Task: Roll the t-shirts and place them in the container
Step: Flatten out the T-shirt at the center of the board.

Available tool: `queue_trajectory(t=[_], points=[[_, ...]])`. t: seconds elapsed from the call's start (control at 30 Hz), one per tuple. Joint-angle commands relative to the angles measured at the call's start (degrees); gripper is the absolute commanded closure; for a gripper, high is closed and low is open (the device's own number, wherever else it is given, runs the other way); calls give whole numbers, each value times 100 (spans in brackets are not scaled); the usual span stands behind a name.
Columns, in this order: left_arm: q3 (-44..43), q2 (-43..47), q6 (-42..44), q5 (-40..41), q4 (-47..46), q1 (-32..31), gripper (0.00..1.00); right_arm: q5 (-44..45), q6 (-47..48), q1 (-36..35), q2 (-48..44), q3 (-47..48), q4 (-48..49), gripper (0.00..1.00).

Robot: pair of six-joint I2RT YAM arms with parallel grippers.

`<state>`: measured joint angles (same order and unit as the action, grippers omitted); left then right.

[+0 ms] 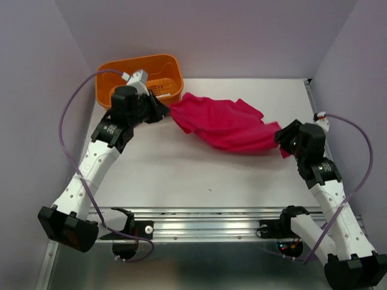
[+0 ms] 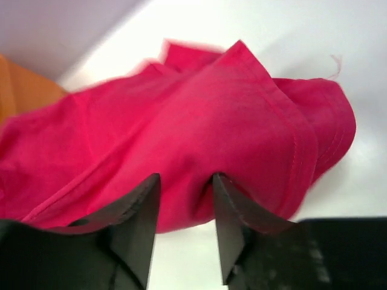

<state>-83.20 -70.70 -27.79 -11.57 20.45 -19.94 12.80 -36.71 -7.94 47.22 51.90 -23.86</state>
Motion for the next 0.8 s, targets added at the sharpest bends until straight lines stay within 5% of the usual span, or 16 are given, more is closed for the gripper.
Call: queue_trajectory(t=[0.0,0.13,0.27,0.77], points=[[2059,398,-139,-644,-480,-211,100,83,-731,3,-538,-943,-997,39],[3080,556,-235,-609,-533,-440,100,109,-1049,3,-793,-1392,-1385,35],[3213,645,-236,-522,-463,-475,100,293,-778,3,-557,-1165,-1332,38],[3328,988,-183,76,-15,-484,100,293,-125,3,2457,347,-604,42]])
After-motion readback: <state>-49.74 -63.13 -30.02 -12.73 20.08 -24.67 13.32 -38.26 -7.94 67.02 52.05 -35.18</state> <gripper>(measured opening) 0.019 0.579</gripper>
